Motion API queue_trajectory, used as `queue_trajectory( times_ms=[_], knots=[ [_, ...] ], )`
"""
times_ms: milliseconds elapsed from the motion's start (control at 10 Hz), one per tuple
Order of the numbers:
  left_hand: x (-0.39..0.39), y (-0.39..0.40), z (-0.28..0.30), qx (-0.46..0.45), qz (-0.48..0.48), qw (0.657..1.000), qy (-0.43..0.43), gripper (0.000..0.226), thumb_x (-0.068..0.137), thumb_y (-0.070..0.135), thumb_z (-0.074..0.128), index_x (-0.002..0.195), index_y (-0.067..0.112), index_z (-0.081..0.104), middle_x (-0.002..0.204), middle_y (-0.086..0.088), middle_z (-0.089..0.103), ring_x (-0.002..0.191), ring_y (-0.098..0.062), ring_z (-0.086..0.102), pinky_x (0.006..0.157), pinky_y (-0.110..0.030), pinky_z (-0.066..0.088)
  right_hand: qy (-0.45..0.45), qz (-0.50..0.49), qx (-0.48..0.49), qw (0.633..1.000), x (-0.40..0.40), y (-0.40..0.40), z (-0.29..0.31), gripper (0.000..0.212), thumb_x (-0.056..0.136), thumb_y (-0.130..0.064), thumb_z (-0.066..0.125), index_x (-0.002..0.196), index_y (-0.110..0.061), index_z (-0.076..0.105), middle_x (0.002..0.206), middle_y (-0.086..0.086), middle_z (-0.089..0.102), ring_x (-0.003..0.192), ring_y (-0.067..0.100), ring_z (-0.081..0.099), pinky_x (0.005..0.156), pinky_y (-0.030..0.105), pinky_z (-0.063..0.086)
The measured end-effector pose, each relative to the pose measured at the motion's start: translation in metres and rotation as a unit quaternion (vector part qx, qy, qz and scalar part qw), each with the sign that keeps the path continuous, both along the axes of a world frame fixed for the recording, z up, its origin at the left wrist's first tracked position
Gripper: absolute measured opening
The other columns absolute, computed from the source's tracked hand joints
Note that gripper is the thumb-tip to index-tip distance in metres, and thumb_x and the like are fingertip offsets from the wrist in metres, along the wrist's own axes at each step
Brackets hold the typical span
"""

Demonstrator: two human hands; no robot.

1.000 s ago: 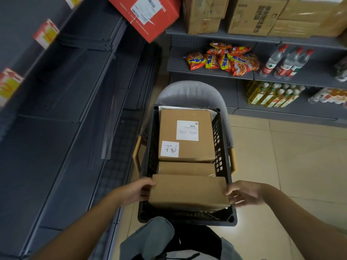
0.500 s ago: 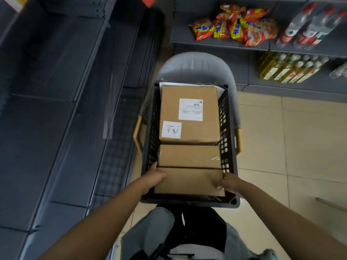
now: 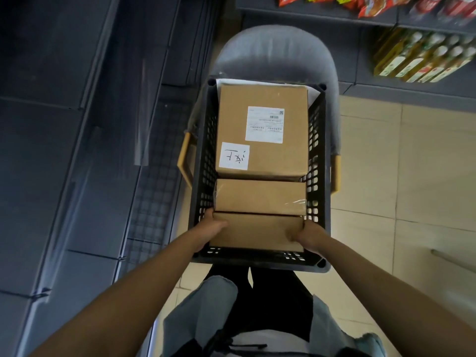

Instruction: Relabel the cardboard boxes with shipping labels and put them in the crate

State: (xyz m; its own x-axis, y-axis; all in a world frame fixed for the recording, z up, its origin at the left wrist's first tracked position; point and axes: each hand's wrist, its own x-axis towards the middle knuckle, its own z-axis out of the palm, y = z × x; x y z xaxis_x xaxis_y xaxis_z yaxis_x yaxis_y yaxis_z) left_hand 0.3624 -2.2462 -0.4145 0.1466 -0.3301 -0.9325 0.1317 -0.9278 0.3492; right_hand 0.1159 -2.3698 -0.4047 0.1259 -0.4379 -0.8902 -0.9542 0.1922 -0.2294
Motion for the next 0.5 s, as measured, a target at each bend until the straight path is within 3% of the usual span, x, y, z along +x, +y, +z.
queue_trajectory(
  times_ms=[100, 200, 300, 400, 500],
  knots=[
    [-0.001, -0.002, 0.0, -0.001, -0.005, 1.0, -0.009, 0.072, 0.089, 0.022, 0.063, 0.146, 0.022, 0.02, 0.126, -0.002, 0.047, 0.115, -0.023, 0.049, 0.099, -0.038, 0.043, 0.007, 0.036, -0.005, 0.999, 0.001, -0.002, 0.002, 0.05, 0.085, -0.024, 0.069, 0.127, -0.006, 0.048, 0.122, 0.013, 0.058, 0.104, 0.027, 0.056, 0.078, 0.029, 0.045],
    [-0.002, -0.004, 0.005, -0.019, -0.042, 0.998, -0.048, 0.063, 0.09, 0.016, 0.059, 0.143, 0.022, 0.026, 0.116, 0.0, 0.049, 0.106, -0.018, 0.05, 0.089, -0.032, 0.043, 0.002, 0.085, -0.036, 0.996, 0.003, -0.002, 0.007, 0.04, 0.089, -0.021, 0.062, 0.124, -0.006, 0.048, 0.119, 0.013, 0.061, 0.105, 0.027, 0.059, 0.081, 0.03, 0.048],
    [-0.002, -0.008, 0.018, -0.058, -0.076, 0.993, -0.071, 0.037, 0.09, 0.021, 0.058, 0.124, 0.03, 0.044, 0.109, 0.003, 0.057, 0.105, -0.019, 0.056, 0.086, -0.031, 0.046, -0.011, 0.092, -0.064, 0.994, 0.003, -0.003, 0.017, 0.034, 0.088, -0.013, 0.054, 0.122, -0.011, 0.053, 0.115, 0.011, 0.062, 0.102, 0.026, 0.06, 0.083, 0.033, 0.052],
    [0.002, -0.012, 0.03, -0.097, -0.104, 0.986, -0.084, 0.037, 0.092, 0.016, 0.056, 0.128, 0.021, 0.05, 0.117, -0.006, 0.061, 0.11, -0.023, 0.057, 0.097, -0.04, 0.047, 0.012, 0.114, -0.07, 0.991, 0.0, -0.008, 0.027, 0.037, 0.085, -0.01, 0.053, 0.123, -0.011, 0.052, 0.117, 0.01, 0.061, 0.102, 0.024, 0.059, 0.077, 0.028, 0.05],
    [0.009, -0.015, 0.04, -0.095, -0.138, 0.979, -0.115, 0.046, 0.091, 0.009, 0.052, 0.136, 0.014, 0.041, 0.12, -0.005, 0.057, 0.108, -0.02, 0.055, 0.091, -0.033, 0.048, 0.013, 0.166, -0.092, 0.982, 0.001, -0.02, 0.045, 0.024, 0.088, -0.017, 0.053, 0.111, -0.011, 0.058, 0.114, 0.009, 0.063, 0.101, 0.024, 0.061, 0.078, 0.028, 0.049]
  ],
)
